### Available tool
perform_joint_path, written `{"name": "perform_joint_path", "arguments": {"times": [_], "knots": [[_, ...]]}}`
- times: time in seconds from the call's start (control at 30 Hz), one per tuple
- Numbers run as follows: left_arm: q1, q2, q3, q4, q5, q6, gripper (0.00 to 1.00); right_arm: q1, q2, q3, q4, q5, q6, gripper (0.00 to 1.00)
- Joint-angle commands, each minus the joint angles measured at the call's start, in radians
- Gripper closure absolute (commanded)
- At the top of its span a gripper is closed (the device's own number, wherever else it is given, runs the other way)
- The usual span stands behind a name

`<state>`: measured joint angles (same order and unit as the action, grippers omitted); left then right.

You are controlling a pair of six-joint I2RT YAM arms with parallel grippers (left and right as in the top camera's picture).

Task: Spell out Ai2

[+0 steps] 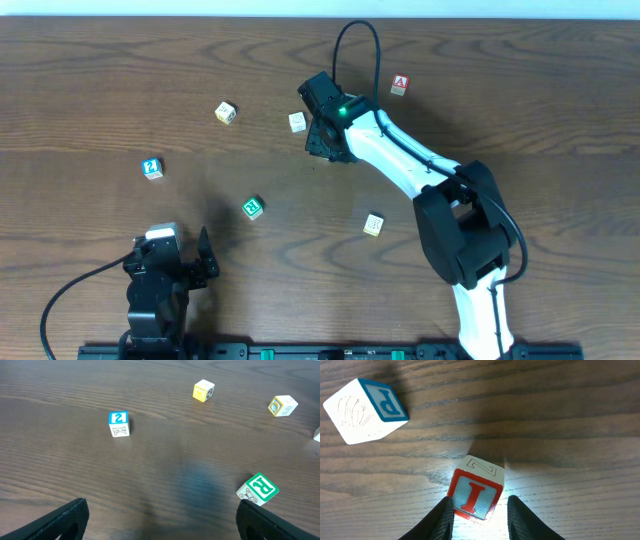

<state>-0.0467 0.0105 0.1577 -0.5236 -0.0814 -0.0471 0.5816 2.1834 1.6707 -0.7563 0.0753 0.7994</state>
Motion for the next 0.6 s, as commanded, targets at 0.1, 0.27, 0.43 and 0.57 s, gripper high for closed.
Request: {"name": "perform_joint_path", "arguments": {"times": [0.1,0.27,0.43,0.57], "knots": [[0.005,-0.006,-0.015,0.000,-0.003,0.018,0.04,-0.018,0.011,0.014,-0.010,0.015,-0.139,0.66],[0.005,-0.006,-0.015,0.000,-0.003,0.018,0.05,-0.025,0.011,0.014,-0.026,0.015,-0.241,0.64],[0.005,-0.006,-0.015,0.000,-0.003,0.018,0.05,-0.029,0.011,0.014,-0.041,0.016,-0.358,0.64],[0.005,-0.006,-0.015,0.000,-0.003,0.018,0.05,-0.029,0.011,0.014,-0.056,0.023,-0.417,0.58]]}}
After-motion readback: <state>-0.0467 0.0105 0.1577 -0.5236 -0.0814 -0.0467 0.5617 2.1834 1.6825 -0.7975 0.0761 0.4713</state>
